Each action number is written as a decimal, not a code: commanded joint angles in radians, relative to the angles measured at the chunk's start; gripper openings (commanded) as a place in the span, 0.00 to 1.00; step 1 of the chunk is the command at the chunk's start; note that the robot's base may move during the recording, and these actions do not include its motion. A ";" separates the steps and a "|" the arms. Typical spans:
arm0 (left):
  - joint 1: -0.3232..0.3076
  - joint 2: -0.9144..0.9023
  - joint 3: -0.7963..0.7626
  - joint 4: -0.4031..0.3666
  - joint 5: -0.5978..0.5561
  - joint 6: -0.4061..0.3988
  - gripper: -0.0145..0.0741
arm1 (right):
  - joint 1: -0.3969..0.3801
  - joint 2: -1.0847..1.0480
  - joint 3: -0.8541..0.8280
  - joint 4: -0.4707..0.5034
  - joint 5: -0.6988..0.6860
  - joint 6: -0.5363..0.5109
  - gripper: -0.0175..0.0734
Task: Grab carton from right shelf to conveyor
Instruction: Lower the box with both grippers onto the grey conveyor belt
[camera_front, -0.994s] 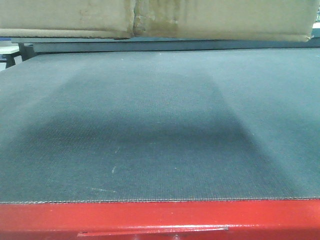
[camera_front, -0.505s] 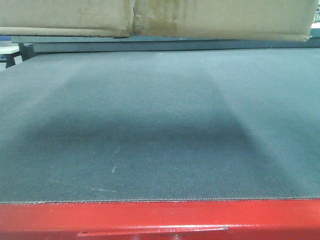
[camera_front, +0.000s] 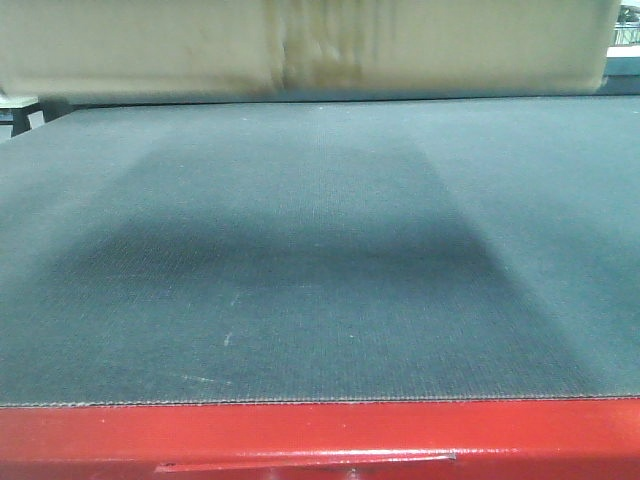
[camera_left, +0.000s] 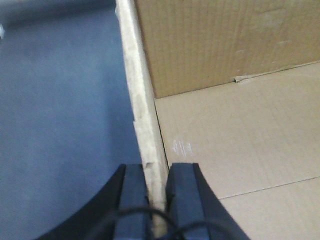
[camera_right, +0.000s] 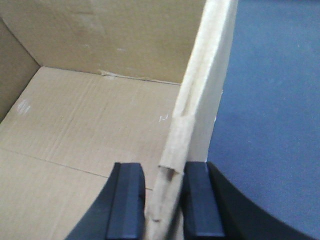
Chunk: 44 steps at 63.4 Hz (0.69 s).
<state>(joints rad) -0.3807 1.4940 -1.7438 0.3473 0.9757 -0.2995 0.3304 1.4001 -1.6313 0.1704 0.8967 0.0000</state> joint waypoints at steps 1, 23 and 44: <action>0.043 0.050 -0.005 -0.029 -0.056 0.010 0.14 | -0.015 0.051 -0.015 -0.002 -0.085 -0.018 0.12; 0.069 0.259 -0.005 -0.029 -0.152 0.010 0.14 | -0.042 0.294 -0.015 -0.018 -0.182 -0.018 0.12; 0.069 0.298 -0.005 -0.027 -0.161 0.010 0.67 | -0.042 0.316 -0.015 -0.018 -0.204 -0.018 0.83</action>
<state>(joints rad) -0.3138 1.7973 -1.7431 0.3161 0.8405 -0.2917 0.2947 1.7362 -1.6332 0.1538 0.7203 -0.0076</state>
